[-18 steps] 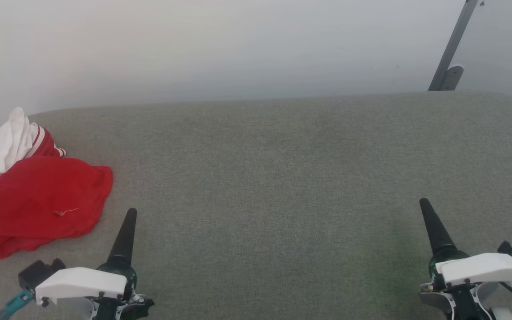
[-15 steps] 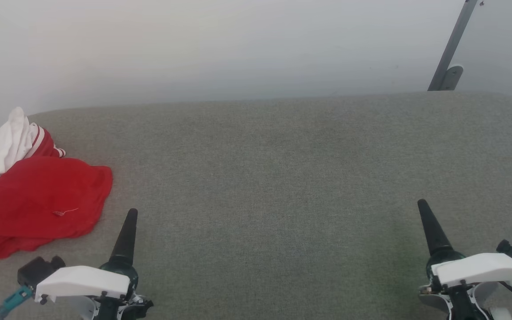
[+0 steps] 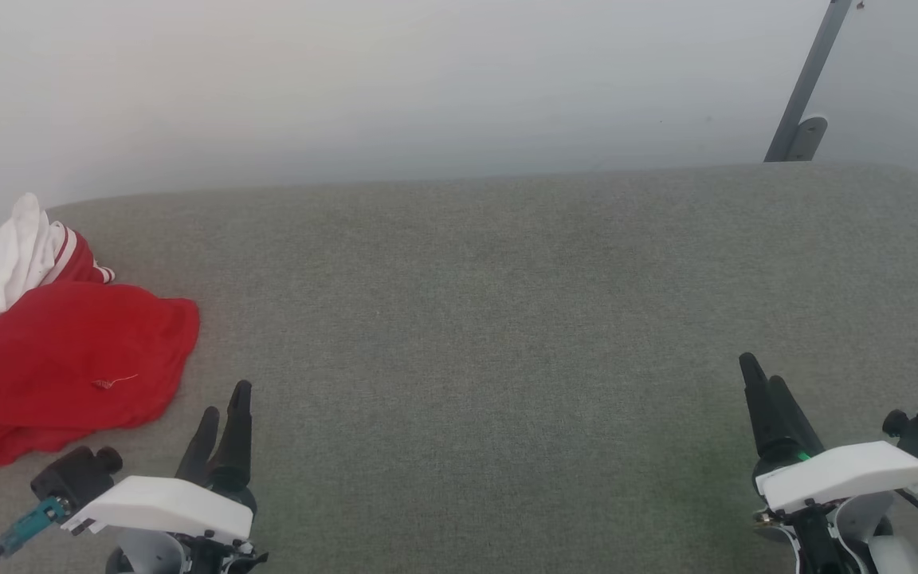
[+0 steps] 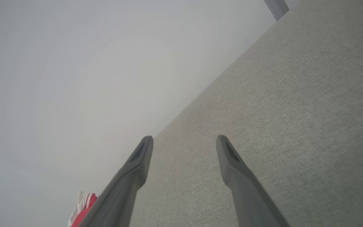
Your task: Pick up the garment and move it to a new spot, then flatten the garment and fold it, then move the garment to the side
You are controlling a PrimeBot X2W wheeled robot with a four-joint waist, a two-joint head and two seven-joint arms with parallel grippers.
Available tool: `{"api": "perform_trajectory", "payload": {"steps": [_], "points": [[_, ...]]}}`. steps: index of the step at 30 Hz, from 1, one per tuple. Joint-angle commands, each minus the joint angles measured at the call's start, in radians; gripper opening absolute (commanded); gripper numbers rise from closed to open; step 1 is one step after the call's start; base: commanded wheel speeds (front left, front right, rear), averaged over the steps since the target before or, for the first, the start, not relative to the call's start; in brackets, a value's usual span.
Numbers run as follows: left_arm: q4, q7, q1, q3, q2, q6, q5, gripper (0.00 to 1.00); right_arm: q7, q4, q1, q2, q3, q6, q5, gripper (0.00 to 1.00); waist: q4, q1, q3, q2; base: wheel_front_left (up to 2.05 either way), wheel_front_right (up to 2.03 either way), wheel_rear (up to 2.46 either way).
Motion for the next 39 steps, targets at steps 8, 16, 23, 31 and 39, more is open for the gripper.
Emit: {"api": "perform_trajectory", "payload": {"steps": [8, 16, 23, 31, 39], "points": [[0.008, -0.031, -0.015, 0.023, 0.012, -0.026, 0.113, 1.0, -0.031, -0.011, -0.027, -0.014, -0.001, 0.0, -0.103, 1.0, -0.003, 0.0, 0.002, 0.0, 0.0, 0.0, 0.0], [0.015, -0.056, -0.013, 0.043, 0.007, -0.05, 0.212, 1.0, -0.054, -0.013, -0.027, -0.012, -0.003, 0.0, -0.192, 1.0, -0.004, 0.0, 0.003, 0.0, 0.0, 0.0, 0.0], [0.012, -0.075, -0.014, 0.049, 0.001, -0.068, 0.299, 1.0, -0.073, -0.016, -0.03, -0.013, -0.003, 0.0, -0.262, 1.0, -0.003, 0.0, 0.006, 0.0, 0.0, 0.0, 0.0], [0.014, -0.096, -0.014, 0.049, -0.004, -0.08, 0.389, 1.0, -0.091, -0.016, -0.032, -0.011, 0.001, 0.0, -0.342, 1.0, -0.003, 0.0, 0.006, 0.0, 0.0, 0.0, 0.0], [0.008, -0.117, -0.014, 0.05, -0.005, -0.087, 0.472, 1.0, -0.108, -0.02, -0.034, -0.014, 0.004, 0.0, -0.404, 1.0, -0.005, 0.0, 0.008, 0.0, 0.0, 0.0, 0.0]]}}
